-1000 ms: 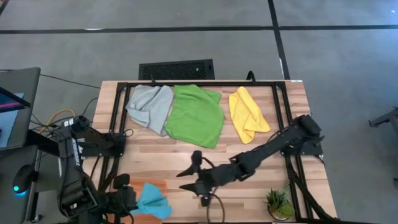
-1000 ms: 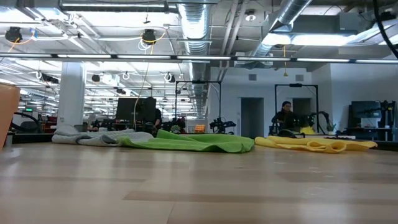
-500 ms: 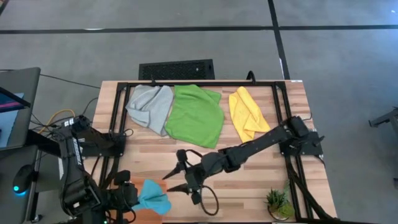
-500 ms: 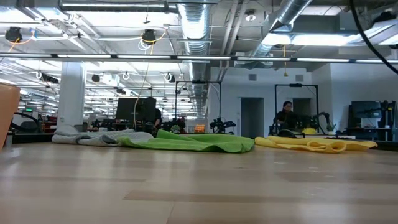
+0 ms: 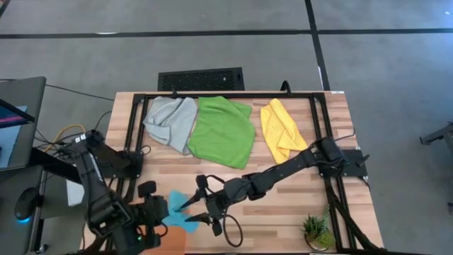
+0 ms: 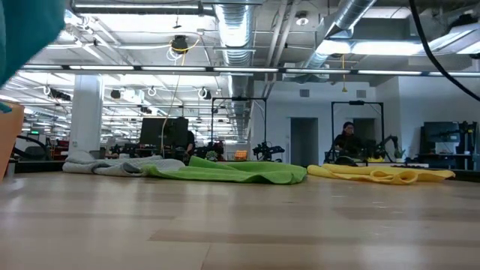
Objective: Fold microfiber towels
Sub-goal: Put the blue microfiber towel into the orange bin
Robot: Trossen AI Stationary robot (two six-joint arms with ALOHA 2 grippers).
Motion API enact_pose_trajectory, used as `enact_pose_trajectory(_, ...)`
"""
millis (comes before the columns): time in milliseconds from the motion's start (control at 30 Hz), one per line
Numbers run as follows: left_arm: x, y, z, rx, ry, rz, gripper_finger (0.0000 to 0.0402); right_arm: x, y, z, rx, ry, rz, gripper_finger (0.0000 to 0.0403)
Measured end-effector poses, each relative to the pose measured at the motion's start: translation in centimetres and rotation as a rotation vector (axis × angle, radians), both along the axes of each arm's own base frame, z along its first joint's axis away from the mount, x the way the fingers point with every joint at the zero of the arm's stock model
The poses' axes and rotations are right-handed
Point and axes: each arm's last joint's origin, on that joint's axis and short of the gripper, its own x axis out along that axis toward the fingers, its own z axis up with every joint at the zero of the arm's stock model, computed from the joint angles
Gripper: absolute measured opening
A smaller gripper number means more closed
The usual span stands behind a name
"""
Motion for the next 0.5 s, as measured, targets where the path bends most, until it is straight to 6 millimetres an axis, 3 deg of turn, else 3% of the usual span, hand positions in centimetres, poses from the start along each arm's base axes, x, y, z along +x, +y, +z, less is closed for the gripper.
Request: enact_pose_trajectory(500,1.11,0.83,0.02,0.019,0.003,0.004,0.0,0.13,-0.36,0.05,0.011,0.0,-0.096,0.0225)
